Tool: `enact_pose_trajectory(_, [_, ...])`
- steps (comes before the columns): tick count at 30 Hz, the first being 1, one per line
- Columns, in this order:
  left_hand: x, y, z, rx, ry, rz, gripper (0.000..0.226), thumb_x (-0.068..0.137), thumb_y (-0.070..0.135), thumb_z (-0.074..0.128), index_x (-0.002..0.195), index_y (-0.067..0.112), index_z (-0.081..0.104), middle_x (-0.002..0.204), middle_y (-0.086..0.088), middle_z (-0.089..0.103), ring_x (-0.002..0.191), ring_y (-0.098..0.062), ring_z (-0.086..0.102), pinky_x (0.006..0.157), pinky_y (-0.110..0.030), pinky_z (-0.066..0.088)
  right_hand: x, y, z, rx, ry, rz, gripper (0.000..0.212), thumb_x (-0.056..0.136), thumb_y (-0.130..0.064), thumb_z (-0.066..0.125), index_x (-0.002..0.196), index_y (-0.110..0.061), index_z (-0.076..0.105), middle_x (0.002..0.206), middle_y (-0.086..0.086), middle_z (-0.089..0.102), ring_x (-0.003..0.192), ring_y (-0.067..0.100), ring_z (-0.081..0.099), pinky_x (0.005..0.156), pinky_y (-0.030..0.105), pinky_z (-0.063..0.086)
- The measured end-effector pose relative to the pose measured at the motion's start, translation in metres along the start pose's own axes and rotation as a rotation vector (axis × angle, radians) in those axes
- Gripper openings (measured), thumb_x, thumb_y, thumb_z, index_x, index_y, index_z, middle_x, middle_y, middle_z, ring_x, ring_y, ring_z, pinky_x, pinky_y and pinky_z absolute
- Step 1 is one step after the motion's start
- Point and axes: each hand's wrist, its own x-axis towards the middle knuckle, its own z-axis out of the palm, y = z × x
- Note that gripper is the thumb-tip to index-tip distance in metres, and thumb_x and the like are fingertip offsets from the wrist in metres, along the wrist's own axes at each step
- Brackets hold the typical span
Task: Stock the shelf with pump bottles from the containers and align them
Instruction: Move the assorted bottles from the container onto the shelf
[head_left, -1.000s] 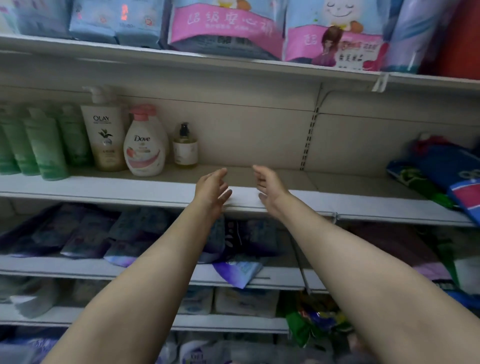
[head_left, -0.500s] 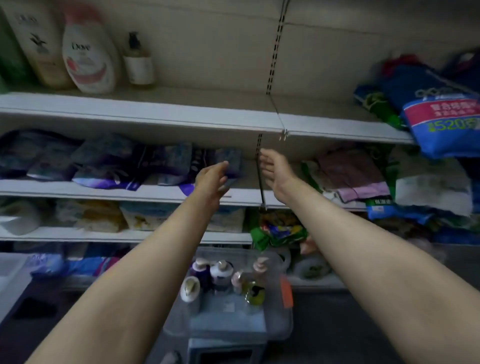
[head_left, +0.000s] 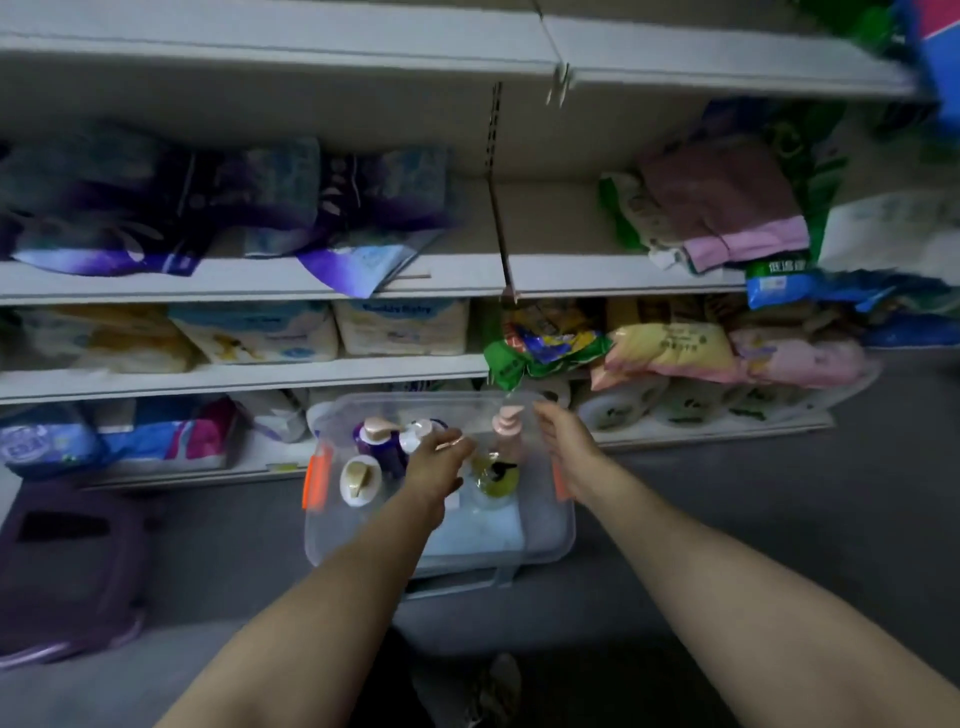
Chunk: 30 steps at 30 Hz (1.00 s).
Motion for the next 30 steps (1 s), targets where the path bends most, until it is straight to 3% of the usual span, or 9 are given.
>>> enact_pose_trajectory(3, [0.016,-0.031,0.008,0.059,-0.027,-0.014,0.042,0.091,0.023,0.071,0.130,0.012,0.060,0.120,-0.004,0.063,0.100,-0.013,0.055,0.084,-0.031,0.042,0.021,0.031,-0.012,0.027,0.011,0.025,0.022,0.101,-0.024,0.050,0.093,-0.014,0.068,0.098,0.006,0.067,0.091,0.021,0.061,0.084,0.031,0.046])
enact_pose_trajectory(6, [0.036,-0.056,0.018,0.125,-0.074,-0.007,0.048,0.091,0.023,0.071,0.137,0.018,0.057,0.133,0.001,0.059,0.114,-0.012,0.053,0.093,-0.027,0.039,0.035,0.053,-0.021,0.009,0.066,-0.008,0.022,0.102,-0.014,0.047,0.090,-0.016,0.065,0.103,0.011,0.063,0.102,0.025,0.056,0.083,0.030,0.045])
enact_pose_trajectory(8, [0.050,-0.069,0.023,0.178,-0.080,-0.006,0.053,0.090,0.027,0.072,0.140,0.022,0.055,0.135,0.000,0.057,0.118,-0.012,0.050,0.095,-0.026,0.039,0.044,0.069,-0.026,-0.018,0.071,-0.062,0.021,0.102,-0.012,0.048,0.115,-0.008,0.064,0.124,0.014,0.061,0.117,0.026,0.055,0.101,0.035,0.043])
enact_pose_trajectory(10, [0.063,-0.079,0.029,0.232,-0.070,-0.013,0.056,0.089,0.031,0.072,0.141,0.029,0.053,0.132,0.002,0.055,0.121,-0.013,0.049,0.099,-0.027,0.039,0.051,0.082,-0.031,-0.058,0.084,-0.100,0.038,0.102,-0.014,0.050,0.139,-0.005,0.053,0.142,0.015,0.054,0.132,0.028,0.051,0.114,0.044,0.037])
enact_pose_trajectory(16, [0.097,-0.098,0.051,0.252,-0.031,-0.003,0.064,0.088,0.025,0.073,0.146,0.027,0.045,0.115,0.008,0.057,0.109,-0.011,0.054,0.096,-0.023,0.039,0.070,0.109,-0.047,-0.081,0.133,-0.157,0.039,0.103,-0.022,0.049,0.141,-0.017,0.054,0.143,0.000,0.055,0.135,0.017,0.048,0.114,0.034,0.035])
enact_pose_trajectory(18, [0.103,-0.103,0.057,0.254,-0.008,-0.008,0.066,0.089,0.023,0.073,0.148,0.026,0.043,0.117,0.005,0.059,0.112,-0.013,0.055,0.098,-0.022,0.040,0.076,0.115,-0.051,-0.058,0.117,-0.133,0.042,0.104,-0.022,0.046,0.145,-0.015,0.051,0.148,0.004,0.052,0.138,0.019,0.045,0.117,0.038,0.033])
enact_pose_trajectory(21, [0.110,-0.112,0.063,0.408,0.041,0.059,0.067,0.087,0.026,0.074,0.147,0.025,0.044,0.134,-0.001,0.057,0.122,-0.019,0.052,0.102,-0.025,0.038,0.081,0.124,-0.052,0.078,0.126,-0.052,0.042,0.107,-0.022,0.041,0.147,-0.011,0.048,0.149,0.010,0.050,0.135,0.020,0.047,0.113,0.031,0.040])
enact_pose_trajectory(25, [0.121,-0.125,0.063,0.706,0.092,0.115,0.075,0.084,0.035,0.075,0.149,0.029,0.040,0.151,-0.005,0.034,0.133,-0.033,0.034,0.112,-0.034,0.022,0.084,0.132,-0.052,0.071,0.138,-0.052,0.044,0.104,-0.023,0.047,0.147,-0.018,0.049,0.147,0.009,0.052,0.138,0.024,0.047,0.118,0.047,0.033])
enact_pose_trajectory(30, [0.131,-0.135,0.060,0.747,0.161,0.062,0.076,0.081,0.035,0.079,0.147,0.039,0.041,0.141,-0.009,0.034,0.126,-0.035,0.035,0.111,-0.036,0.030,0.082,0.131,-0.050,0.035,0.133,-0.096,0.059,0.092,-0.036,0.054,0.148,-0.019,0.046,0.148,0.007,0.049,0.138,0.022,0.045,0.119,0.048,0.032])
